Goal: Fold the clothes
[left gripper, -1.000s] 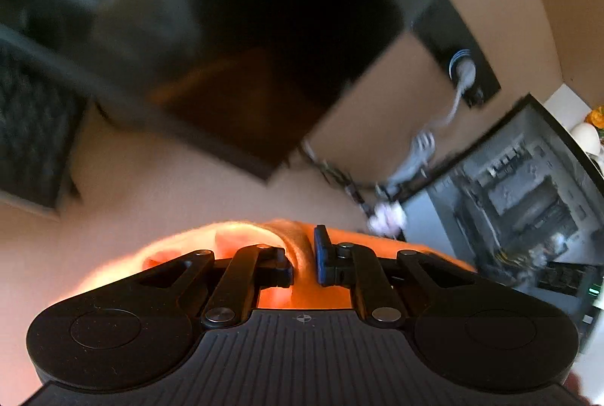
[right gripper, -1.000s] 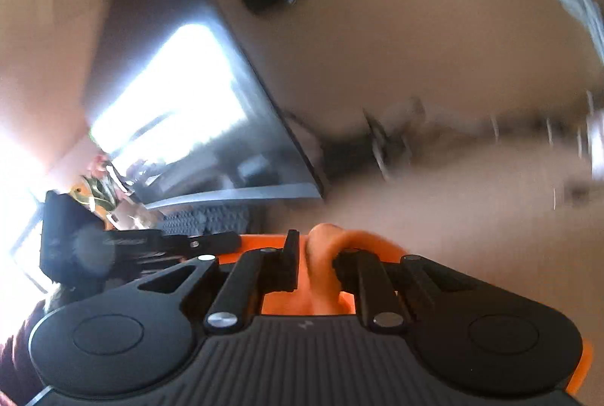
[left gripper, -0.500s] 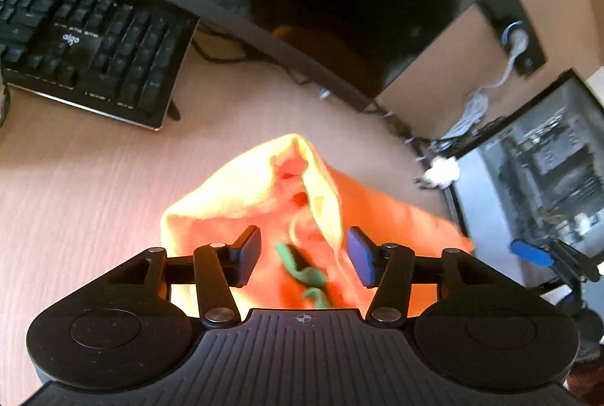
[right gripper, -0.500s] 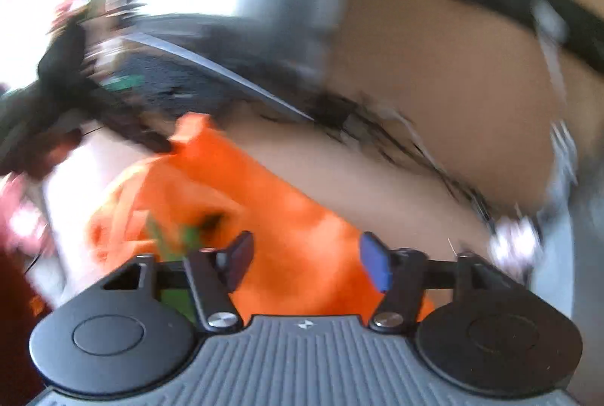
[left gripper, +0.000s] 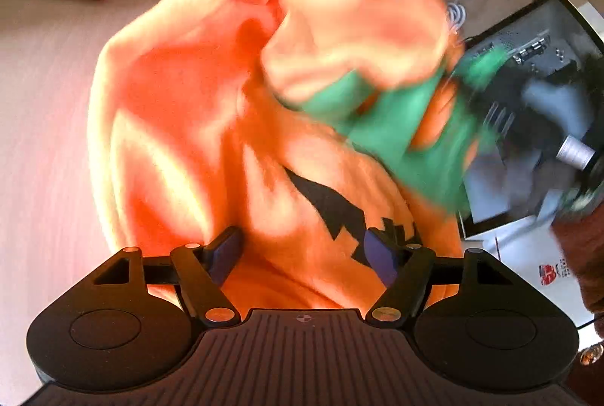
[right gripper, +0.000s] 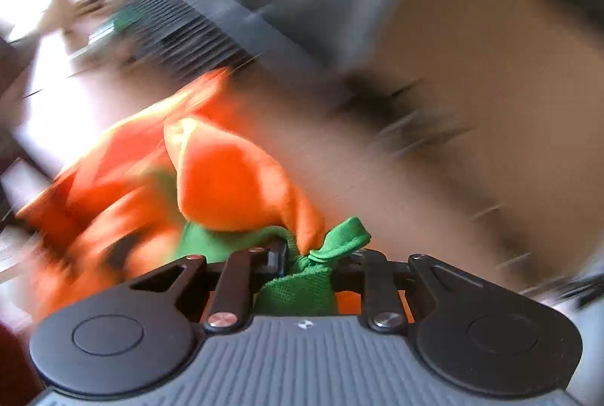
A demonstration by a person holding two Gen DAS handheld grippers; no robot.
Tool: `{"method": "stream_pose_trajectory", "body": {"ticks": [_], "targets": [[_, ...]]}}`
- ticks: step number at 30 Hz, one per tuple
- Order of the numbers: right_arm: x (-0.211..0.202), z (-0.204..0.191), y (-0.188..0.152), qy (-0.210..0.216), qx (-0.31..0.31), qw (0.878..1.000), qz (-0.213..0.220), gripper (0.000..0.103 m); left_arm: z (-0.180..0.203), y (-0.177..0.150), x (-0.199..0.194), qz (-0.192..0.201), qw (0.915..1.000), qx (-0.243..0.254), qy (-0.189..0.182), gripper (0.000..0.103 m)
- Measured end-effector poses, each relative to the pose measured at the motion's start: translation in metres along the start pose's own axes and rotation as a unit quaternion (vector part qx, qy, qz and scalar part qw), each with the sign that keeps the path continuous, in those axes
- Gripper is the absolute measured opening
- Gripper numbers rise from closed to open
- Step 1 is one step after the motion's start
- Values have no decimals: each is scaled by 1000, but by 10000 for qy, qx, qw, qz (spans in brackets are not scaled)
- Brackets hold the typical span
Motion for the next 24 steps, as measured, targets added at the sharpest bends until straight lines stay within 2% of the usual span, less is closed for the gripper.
{"method": "stream_pose_trajectory", "body": {"ticks": [2, 5, 8, 10, 12, 14, 17, 19, 21, 22, 24], "targets": [[-8, -7, 9, -485, -614, 9965, 295, 19, 1, 1, 1, -19, 10000, -13, -46, 78], [-11, -40, 9, -939, -1770, 9782, 546, 19, -1, 1, 3, -67, 9999, -43, -65, 78], [19, -99, -29, -570, -2578, 9644, 131, 19, -3, 2, 3, -117, 9999, -63, -78, 78], [25, -123, -52, -130, -2577, 9660, -185, 19, -1, 6, -4, -159, 9997, -78, -144, 78], [21, -131, -59, 238, -2242, 9738, -299, 26, 3, 17, -14, -85, 9987, -242, -445, 79], [10, -125, -59, 590, -1626, 9844, -323, 45, 10, 33, -23, 88, 9957, -428, -816, 80], [-3, -111, -57, 988, -661, 9923, -362, 52, 37, 64, -27, 495, 9932, -143, -1041, 79], [-13, -96, -53, 1166, 5, 9925, -363, 55, 55, 77, -21, 672, 9929, 174, -967, 78], [-29, -75, -51, 1319, 712, 9885, -187, 63, 62, 83, -6, 597, 9940, 334, -859, 78], [-37, -64, -52, 1354, 1097, 9847, -75, 67, 62, 83, 5, 472, 9958, 377, -694, 77], [-46, -39, -63, 1284, 1895, 9734, 60, 67, 50, 75, 26, 184, 9984, 504, -175, 73]]}}
Point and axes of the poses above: each gripper's, at about its wrist camera, not at the fingertips, and x roughly the way its jaws point, z to its right, y to its top, the point moved 4 cm from there along x, roughly the way its jaws point, and after that the axes turned 3 degrees about y, right-handed, at the moved point
